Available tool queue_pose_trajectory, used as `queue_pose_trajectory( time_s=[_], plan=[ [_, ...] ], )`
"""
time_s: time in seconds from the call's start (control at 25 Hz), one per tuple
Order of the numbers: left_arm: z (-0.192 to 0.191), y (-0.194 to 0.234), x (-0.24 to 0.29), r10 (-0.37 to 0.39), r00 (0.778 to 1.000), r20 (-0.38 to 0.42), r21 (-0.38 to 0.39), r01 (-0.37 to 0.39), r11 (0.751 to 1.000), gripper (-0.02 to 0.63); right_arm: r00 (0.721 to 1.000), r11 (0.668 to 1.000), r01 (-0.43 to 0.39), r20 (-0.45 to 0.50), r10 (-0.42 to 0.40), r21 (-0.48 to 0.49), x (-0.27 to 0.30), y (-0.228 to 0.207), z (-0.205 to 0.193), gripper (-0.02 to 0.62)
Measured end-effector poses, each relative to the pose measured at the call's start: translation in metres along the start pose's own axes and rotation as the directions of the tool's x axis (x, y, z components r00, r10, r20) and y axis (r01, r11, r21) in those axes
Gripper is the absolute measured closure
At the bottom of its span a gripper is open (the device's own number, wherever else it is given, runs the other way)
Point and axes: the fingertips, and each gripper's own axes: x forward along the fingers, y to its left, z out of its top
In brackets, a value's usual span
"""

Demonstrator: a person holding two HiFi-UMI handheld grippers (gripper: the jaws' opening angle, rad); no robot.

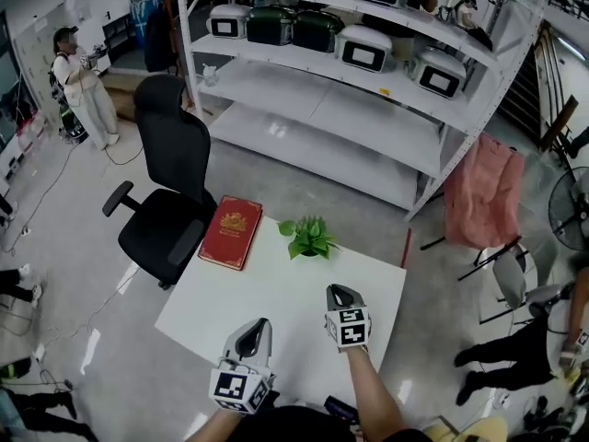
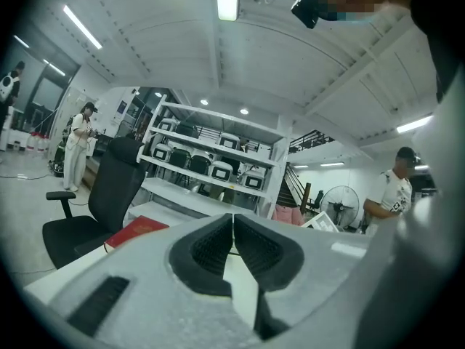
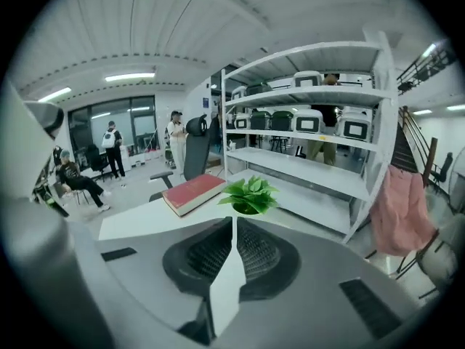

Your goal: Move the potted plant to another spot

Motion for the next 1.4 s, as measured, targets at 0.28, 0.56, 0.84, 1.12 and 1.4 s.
queue_pose_trajectory(
  time_s=[0.28,0.56,0.84,1.12,1.4],
  plan=[
    [-0.015,-0.042,-0.037,-0.029,0.999,-0.024,0.009,0.029,1.000,0.583,0.994,0.989,0.006,0.106,-0.022,0.150,-0.093,0.023,-0.019,0.569],
    [-0.028,-0.076,-0.078,-0.032,0.999,-0.021,0.030,0.033,0.999,0.583,0.983,0.986,-0.027,0.185,-0.005,0.167,-0.180,0.063,-0.038,0.569],
    [-0.046,-0.098,-0.108,-0.014,1.000,-0.025,0.040,0.015,0.999,0.583,0.972,0.981,-0.061,0.235,0.016,0.184,-0.242,0.088,-0.053,0.571],
    [-0.056,-0.107,-0.120,0.008,1.000,-0.027,0.057,-0.007,0.998,0.583,0.963,0.981,-0.084,0.266,0.034,0.177,-0.264,0.089,-0.057,0.574],
    [-0.052,-0.109,-0.117,0.012,1.000,-0.017,0.061,-0.011,0.998,0.583,0.960,0.982,-0.089,0.278,0.040,0.167,-0.265,0.086,-0.052,0.583]
  ],
)
